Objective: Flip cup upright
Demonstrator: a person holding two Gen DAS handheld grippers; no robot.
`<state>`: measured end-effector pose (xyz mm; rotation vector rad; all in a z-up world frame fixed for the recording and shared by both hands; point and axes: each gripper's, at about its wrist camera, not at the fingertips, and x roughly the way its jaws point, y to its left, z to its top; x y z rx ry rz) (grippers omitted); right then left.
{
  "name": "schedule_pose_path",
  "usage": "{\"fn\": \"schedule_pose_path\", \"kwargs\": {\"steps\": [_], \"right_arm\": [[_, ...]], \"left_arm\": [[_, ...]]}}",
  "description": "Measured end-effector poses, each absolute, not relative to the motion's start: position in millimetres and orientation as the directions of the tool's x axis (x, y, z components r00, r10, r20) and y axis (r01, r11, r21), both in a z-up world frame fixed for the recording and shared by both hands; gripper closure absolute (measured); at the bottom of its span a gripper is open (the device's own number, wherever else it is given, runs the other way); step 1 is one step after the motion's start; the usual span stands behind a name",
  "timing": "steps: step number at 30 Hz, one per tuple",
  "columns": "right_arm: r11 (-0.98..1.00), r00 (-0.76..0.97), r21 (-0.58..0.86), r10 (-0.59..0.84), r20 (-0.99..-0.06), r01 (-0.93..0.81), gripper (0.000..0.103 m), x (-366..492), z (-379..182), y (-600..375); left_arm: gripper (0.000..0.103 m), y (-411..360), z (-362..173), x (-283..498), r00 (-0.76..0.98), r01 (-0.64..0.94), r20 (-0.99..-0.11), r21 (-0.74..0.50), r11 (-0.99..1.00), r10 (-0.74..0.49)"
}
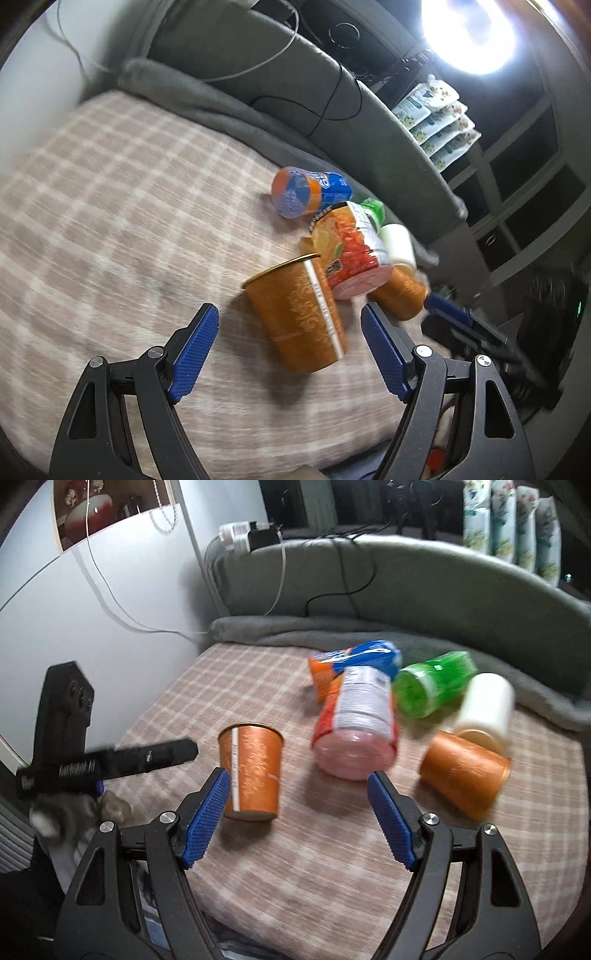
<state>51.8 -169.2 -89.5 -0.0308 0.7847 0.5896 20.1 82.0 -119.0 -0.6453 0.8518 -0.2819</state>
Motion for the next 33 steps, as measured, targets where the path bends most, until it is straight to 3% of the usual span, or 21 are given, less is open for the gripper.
{"fn": "schedule_pose_path", "kwargs": {"steps": [8,20,27,33], "right_arm": [[0.861,0.576,0.233,0.482,-0.660,-0.453,0.024,46.5,-94.0,-199.3],[0.877,0.579,0.253,0.463,-0.671,-0.407,0.024,48.3,-107.7,-223.6],[0.885,0.586,0.261,0.454,-0.671,-0.385,0.024,49.5,-109.5,-230.4],[0.889,0.589,0.266,0.448,-0.673,-0.373,0.024,50.1,-110.1,-231.2]], "left_arm": [[0.025,78.8,-134.9,46.6,0.600,-0.091,-0.595,-0.715,0.694,-0.535],[0.025,65.6,-152.7,68.9,0.567,-0.128,-0.636,-0.696,0.706,-0.523],[0.036,62.1,-161.0,73.5,0.550,-0.138,-0.655,-0.684,0.717,-0.518],[0.036,59.4,-157.9,71.2,0.561,-0.121,-0.658,-0.665,0.737,-0.502]]}}
